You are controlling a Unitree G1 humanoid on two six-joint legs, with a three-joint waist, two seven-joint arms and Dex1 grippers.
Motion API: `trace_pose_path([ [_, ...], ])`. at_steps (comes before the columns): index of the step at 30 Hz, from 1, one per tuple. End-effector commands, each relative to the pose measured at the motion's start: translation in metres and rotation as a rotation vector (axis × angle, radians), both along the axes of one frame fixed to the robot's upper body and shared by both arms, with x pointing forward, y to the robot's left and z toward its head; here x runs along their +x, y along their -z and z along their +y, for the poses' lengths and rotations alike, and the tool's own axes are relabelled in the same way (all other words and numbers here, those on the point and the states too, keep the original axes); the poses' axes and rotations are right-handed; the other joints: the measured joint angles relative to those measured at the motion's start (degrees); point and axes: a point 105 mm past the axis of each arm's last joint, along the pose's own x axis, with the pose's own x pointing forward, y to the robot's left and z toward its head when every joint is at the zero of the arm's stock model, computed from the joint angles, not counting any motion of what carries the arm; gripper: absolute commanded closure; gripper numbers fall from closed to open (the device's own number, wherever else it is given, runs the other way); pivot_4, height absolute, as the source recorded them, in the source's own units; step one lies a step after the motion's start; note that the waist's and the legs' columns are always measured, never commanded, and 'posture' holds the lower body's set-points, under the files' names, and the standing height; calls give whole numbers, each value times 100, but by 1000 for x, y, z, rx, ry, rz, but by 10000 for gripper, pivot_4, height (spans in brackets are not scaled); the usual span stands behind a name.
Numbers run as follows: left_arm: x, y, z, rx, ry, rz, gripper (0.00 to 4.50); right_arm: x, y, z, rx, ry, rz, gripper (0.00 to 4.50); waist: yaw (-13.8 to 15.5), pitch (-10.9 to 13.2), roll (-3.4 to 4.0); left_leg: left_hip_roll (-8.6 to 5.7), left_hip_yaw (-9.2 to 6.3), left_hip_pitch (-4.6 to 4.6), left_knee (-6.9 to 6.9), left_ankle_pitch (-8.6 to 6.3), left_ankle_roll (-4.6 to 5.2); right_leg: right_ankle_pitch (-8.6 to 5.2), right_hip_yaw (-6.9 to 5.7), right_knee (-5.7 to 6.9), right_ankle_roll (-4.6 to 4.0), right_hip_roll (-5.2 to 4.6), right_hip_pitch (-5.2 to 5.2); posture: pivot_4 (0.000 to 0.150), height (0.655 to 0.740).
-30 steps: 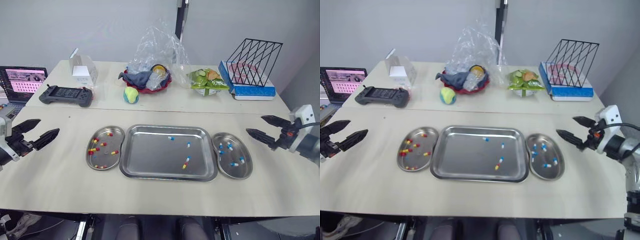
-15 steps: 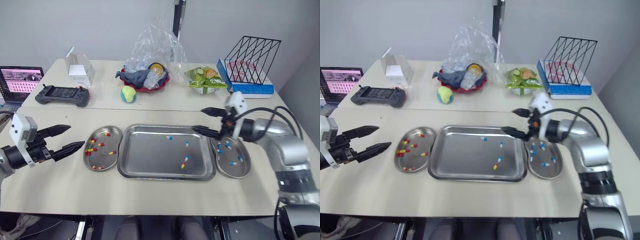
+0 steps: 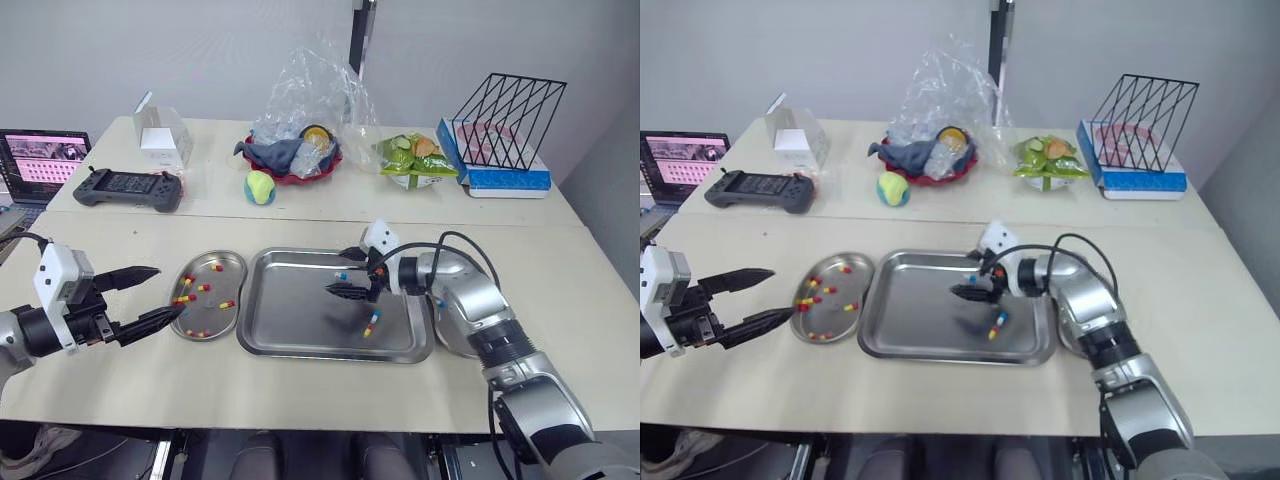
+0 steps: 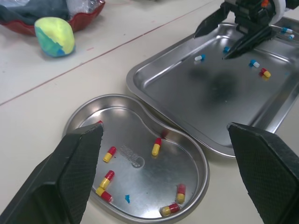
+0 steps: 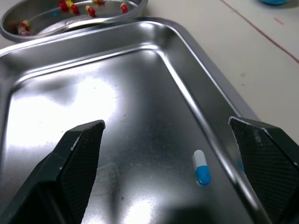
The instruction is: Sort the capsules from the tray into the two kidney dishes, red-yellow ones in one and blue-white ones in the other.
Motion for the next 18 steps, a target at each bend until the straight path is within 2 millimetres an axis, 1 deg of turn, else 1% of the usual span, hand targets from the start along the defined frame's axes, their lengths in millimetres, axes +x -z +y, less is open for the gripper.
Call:
trace_pose_path([
  [1, -3, -14, -1, 19, -2, -56, 345, 5, -9, 6, -3, -23, -62, 0, -2, 0, 0, 0, 0, 0, 0, 0, 0, 0, 0, 0, 0, 0, 0, 1500, 7334],
  [3, -4, -11, -1, 33, -10, -41, 345, 7, -4, 8, -8, -17, -50, 0, -8, 0, 0, 0, 0, 0, 0, 0, 0, 0, 0, 1, 0, 0, -1, 1500, 7334],
  [5, -5, -7, 0, 57, -17, -16, 345, 10, 5, 8, -20, 0, -24, 0, -15, 0, 0, 0, 0, 0, 0, 0, 0, 0, 0, 1, 0, 0, -1, 1500, 7334],
  [8, -6, -6, 2, 85, -29, -2, 345, 14, 11, 3, -19, 33, -12, 0, -10, 0, 0, 0, -1, 1, 0, 0, 0, 0, -1, 1, -1, 0, -1, 1500, 7334],
  [11, -5, -6, 2, 87, -32, -4, 0, 13, 16, 2, -18, 36, -6, 7588, -11, 0, 1, 0, 0, 1, 0, 0, -1, 0, 0, 1, -1, 0, 0, 1500, 7334],
  [13, -5, -7, 2, 87, -34, -8, 0, 13, 21, 3, -20, 41, -2, 15081, -17, 0, 1, 0, 0, 1, 0, 0, -1, 0, -1, 1, -1, 0, -1, 1500, 7334],
  [14, -4, -7, 2, 87, -33, -9, 0, 14, 21, 3, -17, 49, -1, 18059, -18, 0, 1, 1, 0, 1, 0, 0, -1, 0, -1, 2, -1, 1, -1, 1500, 7334],
  [16, -3, -7, 2, 85, -34, -8, 0, 16, 21, 2, -5, 66, 2, 25254, -21, 0, 1, 1, 0, 2, 0, 0, -1, 0, 0, 2, -1, 1, -1, 1500, 7334],
  [18, 1, -7, 3, 65, -49, -3, 0, 20, 19, -2, 5, 102, 5, 31952, -14, 0, 1, 1, 0, 2, 0, 0, -1, 0, 0, 2, -1, 0, 0, 1500, 7334],
])
